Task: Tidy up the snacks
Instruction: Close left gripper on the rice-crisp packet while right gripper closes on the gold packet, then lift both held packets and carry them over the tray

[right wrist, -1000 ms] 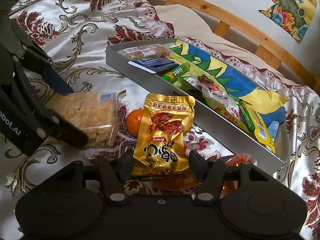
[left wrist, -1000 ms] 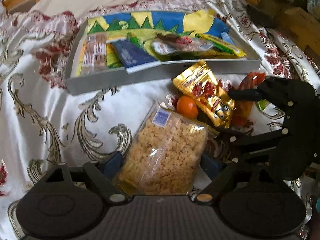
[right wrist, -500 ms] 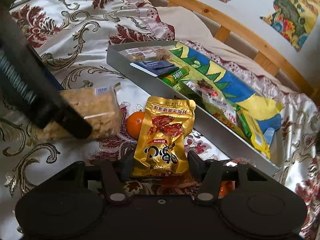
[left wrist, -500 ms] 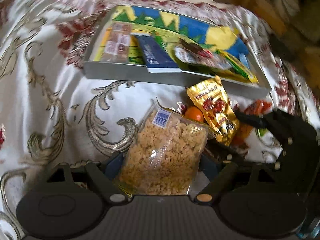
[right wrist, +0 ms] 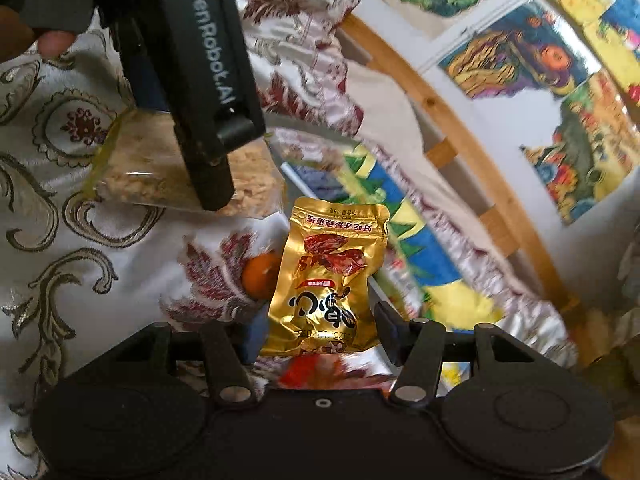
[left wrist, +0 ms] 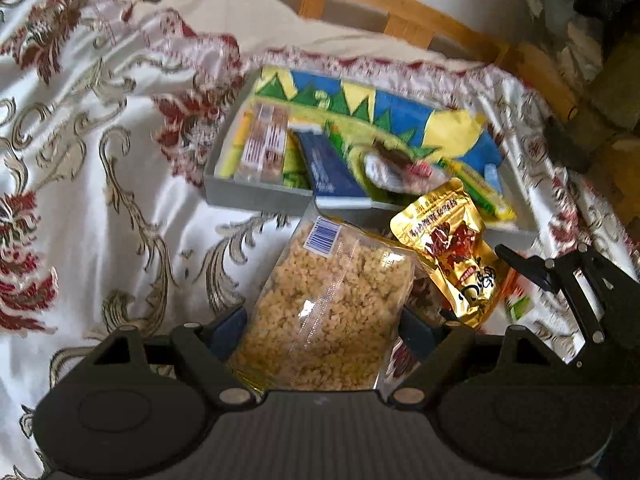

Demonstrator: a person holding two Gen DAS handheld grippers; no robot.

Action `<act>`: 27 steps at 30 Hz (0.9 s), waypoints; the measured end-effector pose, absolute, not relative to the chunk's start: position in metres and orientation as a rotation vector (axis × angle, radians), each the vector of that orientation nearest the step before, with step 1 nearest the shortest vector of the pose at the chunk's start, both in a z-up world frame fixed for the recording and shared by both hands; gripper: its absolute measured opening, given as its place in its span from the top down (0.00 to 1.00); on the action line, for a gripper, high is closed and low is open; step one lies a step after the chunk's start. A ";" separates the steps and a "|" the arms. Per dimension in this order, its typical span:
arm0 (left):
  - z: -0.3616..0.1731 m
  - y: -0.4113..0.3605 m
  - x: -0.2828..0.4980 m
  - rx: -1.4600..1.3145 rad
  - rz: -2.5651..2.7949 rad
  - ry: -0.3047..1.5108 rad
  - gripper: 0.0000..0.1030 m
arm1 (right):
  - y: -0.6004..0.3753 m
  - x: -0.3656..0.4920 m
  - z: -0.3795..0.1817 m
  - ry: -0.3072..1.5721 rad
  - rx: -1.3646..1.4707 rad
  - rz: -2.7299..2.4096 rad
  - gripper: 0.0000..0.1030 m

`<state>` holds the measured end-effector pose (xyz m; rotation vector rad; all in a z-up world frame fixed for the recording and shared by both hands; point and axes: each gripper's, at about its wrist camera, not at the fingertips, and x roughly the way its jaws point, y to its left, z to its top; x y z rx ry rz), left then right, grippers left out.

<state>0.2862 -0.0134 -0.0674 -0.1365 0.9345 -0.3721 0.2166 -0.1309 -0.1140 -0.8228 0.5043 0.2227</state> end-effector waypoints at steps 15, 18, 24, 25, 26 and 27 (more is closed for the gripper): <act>-0.009 -0.030 0.309 -0.216 -0.307 0.663 0.17 | -0.159 0.234 -0.058 0.338 -0.679 0.090 0.44; -0.006 -0.046 0.325 -0.211 -0.312 0.624 0.17 | -0.168 0.241 -0.054 0.312 -0.663 0.061 0.44; -0.011 -0.067 0.352 -0.233 -0.331 0.561 0.17 | -0.191 0.268 -0.051 0.311 -0.616 -0.005 0.44; -0.013 -0.068 0.356 -0.245 -0.335 0.547 0.17 | -0.194 0.273 -0.051 0.316 -0.608 -0.016 0.44; -0.016 -0.068 0.359 -0.254 -0.347 0.529 0.17 | -0.197 0.279 -0.051 0.321 -0.600 -0.025 0.44; -0.019 -0.068 0.361 -0.259 -0.359 0.515 0.17 | -0.201 0.285 -0.050 0.327 -0.591 -0.035 0.44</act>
